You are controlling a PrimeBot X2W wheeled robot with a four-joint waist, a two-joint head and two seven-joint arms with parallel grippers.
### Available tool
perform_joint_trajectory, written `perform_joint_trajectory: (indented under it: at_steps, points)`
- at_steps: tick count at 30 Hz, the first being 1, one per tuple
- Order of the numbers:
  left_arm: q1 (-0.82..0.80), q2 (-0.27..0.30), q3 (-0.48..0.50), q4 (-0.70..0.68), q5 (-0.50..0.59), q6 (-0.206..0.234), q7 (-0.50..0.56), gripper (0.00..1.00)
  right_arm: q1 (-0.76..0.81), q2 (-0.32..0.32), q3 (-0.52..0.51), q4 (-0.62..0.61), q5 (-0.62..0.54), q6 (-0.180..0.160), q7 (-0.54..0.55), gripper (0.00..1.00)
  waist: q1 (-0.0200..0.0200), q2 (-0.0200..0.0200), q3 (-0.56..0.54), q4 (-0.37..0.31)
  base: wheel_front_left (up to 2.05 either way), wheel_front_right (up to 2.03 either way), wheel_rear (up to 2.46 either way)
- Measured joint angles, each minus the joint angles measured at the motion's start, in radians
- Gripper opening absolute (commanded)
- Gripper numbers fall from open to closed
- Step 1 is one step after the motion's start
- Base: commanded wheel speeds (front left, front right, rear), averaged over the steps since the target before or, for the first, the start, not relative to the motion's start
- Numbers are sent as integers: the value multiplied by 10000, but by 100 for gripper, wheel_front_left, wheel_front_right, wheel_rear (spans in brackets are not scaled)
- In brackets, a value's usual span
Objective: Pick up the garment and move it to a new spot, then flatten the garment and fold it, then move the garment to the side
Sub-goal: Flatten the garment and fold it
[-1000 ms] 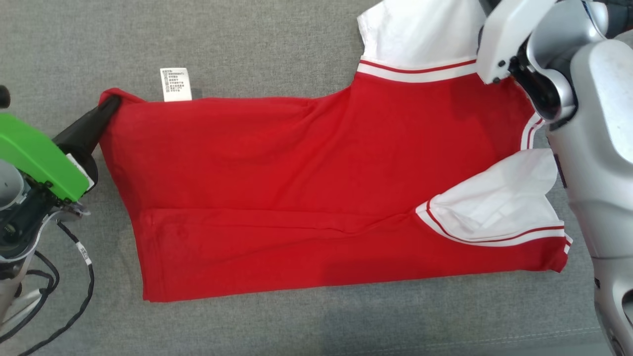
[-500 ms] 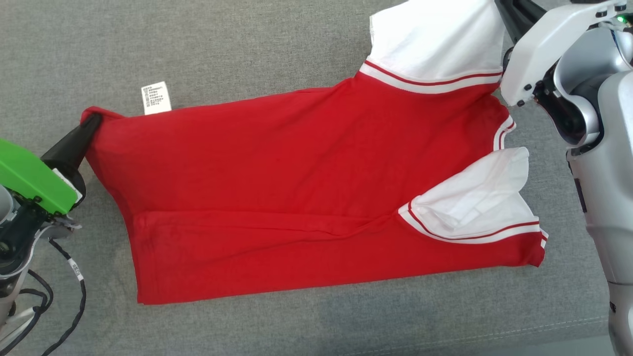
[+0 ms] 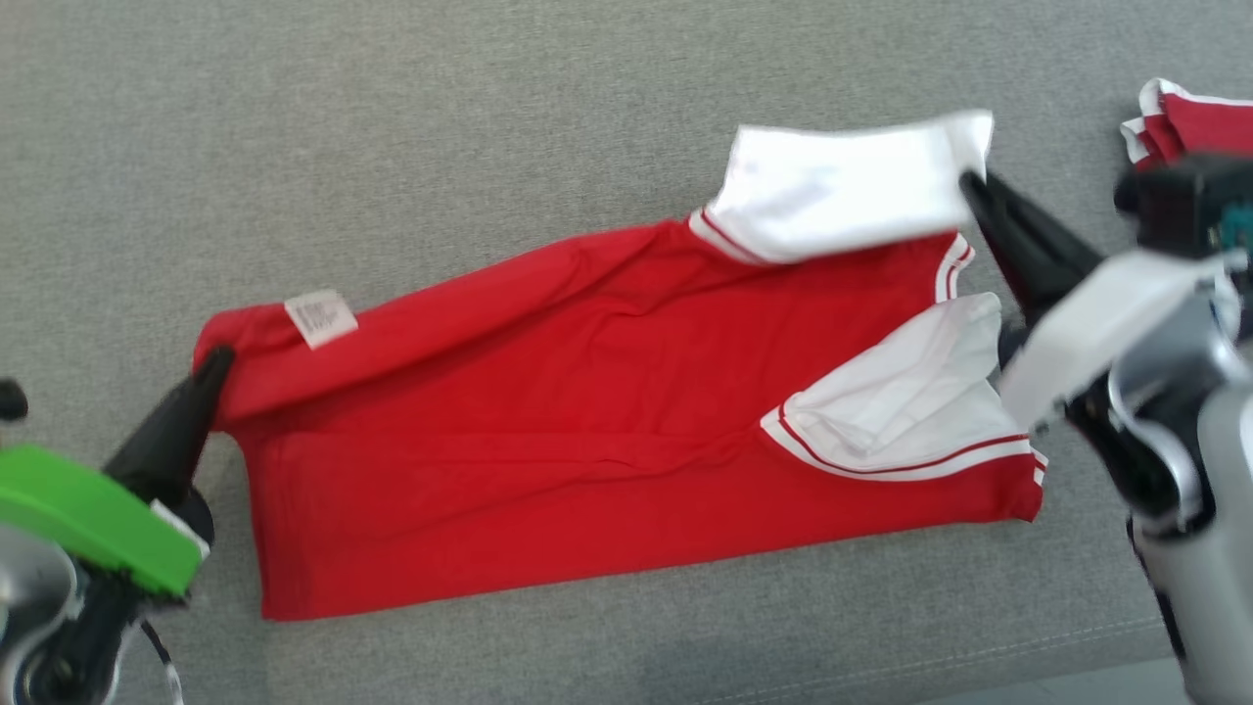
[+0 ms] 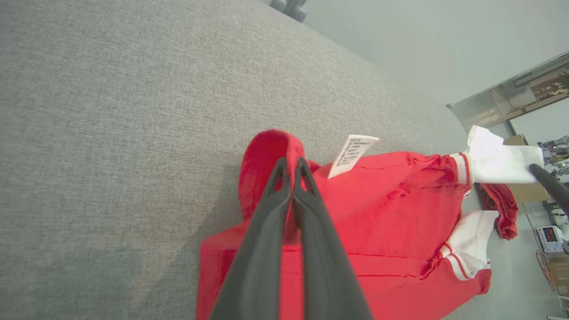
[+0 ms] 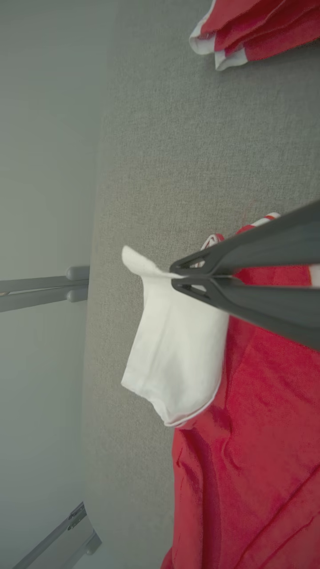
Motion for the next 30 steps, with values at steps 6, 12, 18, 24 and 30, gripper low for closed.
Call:
perform_joint_trajectory:
  at_steps: [6,12,18,24,30]
  points:
    - [2267,67,617,-1290,-426,349,-1220,0,2756,506,-508,-1281,2,0,-272,0,0,0,1,-337,0,0,0]
    - [3295,81,761,-1659,-617,424,-1551,0,3743,784,-441,-926,-115,0,-821,0,0,0,52,-620,0,0,0]
    - [3334,59,1005,-2104,-706,476,-1722,0,3556,729,-430,-899,-151,0,-1032,0,0,0,-40,-608,0,0,0]
    - [3634,58,1126,-2042,-1064,454,-1703,0,3696,587,-481,-773,-113,0,-871,0,0,0,-145,-486,0,0,0]
    - [3764,196,424,-1381,-468,364,-1396,0,3794,416,-276,-265,-334,0,-564,0,0,0,-200,-437,0,0,0]
